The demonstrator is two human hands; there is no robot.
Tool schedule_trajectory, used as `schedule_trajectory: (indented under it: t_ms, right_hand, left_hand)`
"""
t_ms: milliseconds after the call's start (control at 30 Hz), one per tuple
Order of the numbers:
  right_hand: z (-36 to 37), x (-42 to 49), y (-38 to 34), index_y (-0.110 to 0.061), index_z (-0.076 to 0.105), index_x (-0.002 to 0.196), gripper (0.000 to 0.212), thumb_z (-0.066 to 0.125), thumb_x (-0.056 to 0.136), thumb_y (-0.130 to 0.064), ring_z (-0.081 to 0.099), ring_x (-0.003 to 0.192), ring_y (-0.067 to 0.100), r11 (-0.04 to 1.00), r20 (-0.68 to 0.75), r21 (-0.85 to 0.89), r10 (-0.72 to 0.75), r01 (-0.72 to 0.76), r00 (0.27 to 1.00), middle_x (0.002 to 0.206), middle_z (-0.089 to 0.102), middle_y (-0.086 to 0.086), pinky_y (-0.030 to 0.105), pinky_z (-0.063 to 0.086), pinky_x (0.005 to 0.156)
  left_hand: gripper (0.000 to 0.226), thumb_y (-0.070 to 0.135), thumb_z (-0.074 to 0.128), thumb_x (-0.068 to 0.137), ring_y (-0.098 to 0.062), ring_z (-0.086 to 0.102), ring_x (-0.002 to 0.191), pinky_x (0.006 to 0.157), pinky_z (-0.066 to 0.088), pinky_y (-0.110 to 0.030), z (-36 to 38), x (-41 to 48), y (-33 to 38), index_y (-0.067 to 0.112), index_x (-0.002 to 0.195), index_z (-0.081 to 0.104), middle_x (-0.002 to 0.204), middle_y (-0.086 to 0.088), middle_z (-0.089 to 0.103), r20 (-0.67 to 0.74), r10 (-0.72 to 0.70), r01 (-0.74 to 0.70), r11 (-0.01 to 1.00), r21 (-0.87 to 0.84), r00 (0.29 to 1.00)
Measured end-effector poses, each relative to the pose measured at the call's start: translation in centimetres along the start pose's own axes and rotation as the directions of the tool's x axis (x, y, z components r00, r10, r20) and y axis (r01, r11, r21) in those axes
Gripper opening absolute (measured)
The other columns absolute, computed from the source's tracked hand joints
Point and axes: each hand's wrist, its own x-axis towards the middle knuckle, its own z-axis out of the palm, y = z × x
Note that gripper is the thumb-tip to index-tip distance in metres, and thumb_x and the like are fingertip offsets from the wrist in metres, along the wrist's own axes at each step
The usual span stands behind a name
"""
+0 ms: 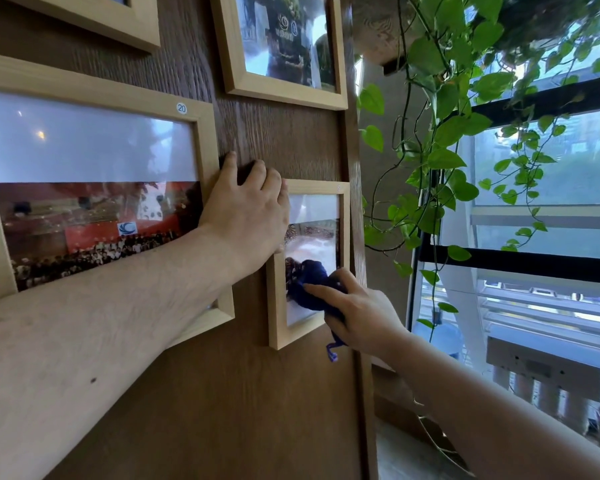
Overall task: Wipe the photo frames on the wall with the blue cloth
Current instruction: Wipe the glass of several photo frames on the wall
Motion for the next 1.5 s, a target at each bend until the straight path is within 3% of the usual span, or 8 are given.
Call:
schedule_trajectory:
  t_ms: [200,333,567,867,1067,1267,1367,1500]
  right_hand:
    - [1.0,-1.0,2.2,-0.035,0.051,0.125,0.045,0.056,0.081,-0.030,0.060,0.069,0.030,0.953,0.005,-0.096,0.289,-0.287,0.957,0.111,0.053,0.003,0.032,0.045,0.048]
    - [0.6,-0.9,0.5,-0.034,0.050,0.126,0.044,0.051,0.082,-0.033,0.059,0.073,0.029,0.975,0.081,-0.035,0.221,-0.219,0.972,0.112,0.050,0.002,0.038,0.050,0.053]
    - [-1.5,-0.4,-2.3,-0.041,0.042,0.129,0.046,0.051,0.085,-0.034,0.052,0.075,0.019,0.991,0.276,0.119,0.025,-0.060,0.961,0.109,0.045,-0.005,0.036,0.046,0.063]
    - [-1.9,0.1,0.8,-0.043,0.041,0.129,0.041,0.044,0.089,-0.038,0.058,0.079,0.025,0.977,0.342,-0.174,0.177,-0.123,0.923,0.112,0.048,-0.003,0.037,0.049,0.064]
    - [-1.9,-0.3,2.5,-0.039,0.039,0.131,0.041,0.043,0.090,-0.040,0.060,0.075,0.028,0.962,0.281,-0.253,0.171,-0.099,0.944,0.113,0.048,0.001,0.035,0.048,0.058]
    - [-5.4,1.5,2.1,-0.035,0.040,0.132,0.048,0.051,0.086,-0.034,0.060,0.074,0.028,0.972,0.030,-0.222,0.086,-0.078,0.996,0.113,0.049,0.003,0.033,0.045,0.051]
    - [-8.1,4.2,1.6,-0.032,0.042,0.130,0.050,0.057,0.082,-0.030,0.060,0.069,0.028,0.980,-0.090,-0.194,0.025,-0.042,0.996,0.112,0.052,0.005,0.036,0.049,0.049]
    - [-11.5,9.0,0.7,-0.029,0.047,0.129,0.053,0.061,0.078,-0.025,0.058,0.066,0.030,0.983,-0.235,-0.182,-0.025,-0.019,0.972,0.109,0.054,0.007,0.030,0.039,0.046]
  left_hand:
    - [0.077,0.048,0.041,0.094,-0.038,0.019,0.143,0.113,0.018,-0.063,-0.2,0.0,0.1,0.001,0.148,0.014,0.153,-0.023,0.023,0.022,0.003,-0.003,1.000,0.001,1.000]
    - [0.076,0.047,0.040,0.095,-0.037,0.020,0.142,0.114,0.018,-0.062,-0.4,0.0,0.2,0.001,0.148,0.015,0.153,-0.023,0.023,0.034,-0.005,0.005,1.000,0.011,0.999]
    - [0.077,0.049,0.040,0.094,-0.037,0.019,0.143,0.115,0.016,-0.061,-0.6,0.1,0.6,0.000,0.148,0.014,0.154,-0.023,0.021,0.054,-0.028,0.028,0.999,0.016,0.998]
    - [0.079,0.050,0.041,0.093,-0.036,0.019,0.143,0.114,0.014,-0.063,-0.9,0.1,0.7,0.001,0.148,0.015,0.154,-0.022,0.022,0.071,-0.039,0.038,0.999,0.016,0.997]
    - [0.076,0.048,0.039,0.095,-0.036,0.014,0.144,0.115,0.011,-0.063,-1.2,-0.1,0.9,0.001,0.149,0.011,0.156,-0.022,0.017,0.087,-0.044,0.044,0.999,0.010,0.995]
    - [0.069,0.044,0.026,0.097,-0.036,0.005,0.147,0.117,0.005,-0.060,-1.6,-0.9,0.2,0.002,0.150,0.010,0.160,-0.022,0.006,-0.002,0.046,-0.046,0.998,-0.033,0.999]
    - [0.076,0.052,0.029,0.094,-0.036,0.014,0.146,0.117,0.011,-0.058,-2.4,-1.1,-1.3,0.002,0.150,0.016,0.158,-0.022,0.017,-0.098,0.073,-0.079,0.995,-0.057,0.993]
    - [0.080,0.058,0.037,0.088,-0.034,0.028,0.142,0.115,0.021,-0.055,-4.4,-0.1,-4.6,0.004,0.147,0.030,0.153,-0.020,0.032,-0.196,0.027,-0.039,0.997,-0.059,0.980]
